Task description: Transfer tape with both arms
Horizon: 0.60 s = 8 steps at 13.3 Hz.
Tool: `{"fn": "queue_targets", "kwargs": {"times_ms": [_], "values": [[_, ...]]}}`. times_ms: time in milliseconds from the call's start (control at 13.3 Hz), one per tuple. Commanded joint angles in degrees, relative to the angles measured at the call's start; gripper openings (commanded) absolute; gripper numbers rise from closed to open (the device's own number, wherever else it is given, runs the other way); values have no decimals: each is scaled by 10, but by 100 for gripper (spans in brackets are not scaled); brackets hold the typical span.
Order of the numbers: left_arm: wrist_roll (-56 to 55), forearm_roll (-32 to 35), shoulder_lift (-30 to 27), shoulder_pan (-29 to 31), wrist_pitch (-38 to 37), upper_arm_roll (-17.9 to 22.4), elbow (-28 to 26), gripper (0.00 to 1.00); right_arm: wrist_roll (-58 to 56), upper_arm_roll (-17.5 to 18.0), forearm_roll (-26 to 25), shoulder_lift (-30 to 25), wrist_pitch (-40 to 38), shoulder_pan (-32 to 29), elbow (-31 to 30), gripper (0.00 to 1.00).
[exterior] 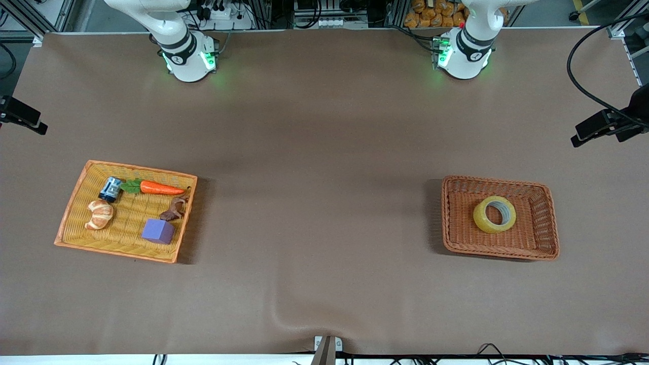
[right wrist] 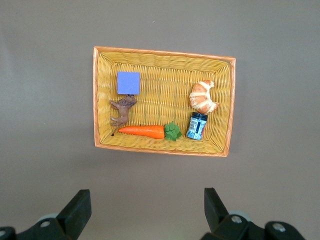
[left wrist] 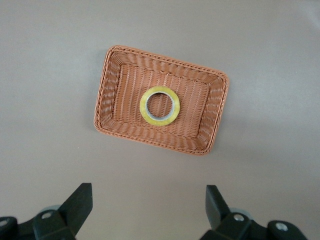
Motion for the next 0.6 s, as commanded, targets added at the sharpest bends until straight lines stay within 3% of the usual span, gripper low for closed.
{"fn": "queue_targets", "kwargs": {"times_ms": [0, 150, 526], "values": [[-3, -5, -9, -2, 23, -4, -21, 100, -6, 8, 3, 3, 15, -14, 1, 100], [-7, 2, -5, -39, 33, -3, -23, 100, -3, 8, 3, 3, 19, -13, 1, 100], [3, 15, -5, -52, 42, -5, -38, 100, -5, 9, 4, 3, 11, -12, 0, 100]]}}
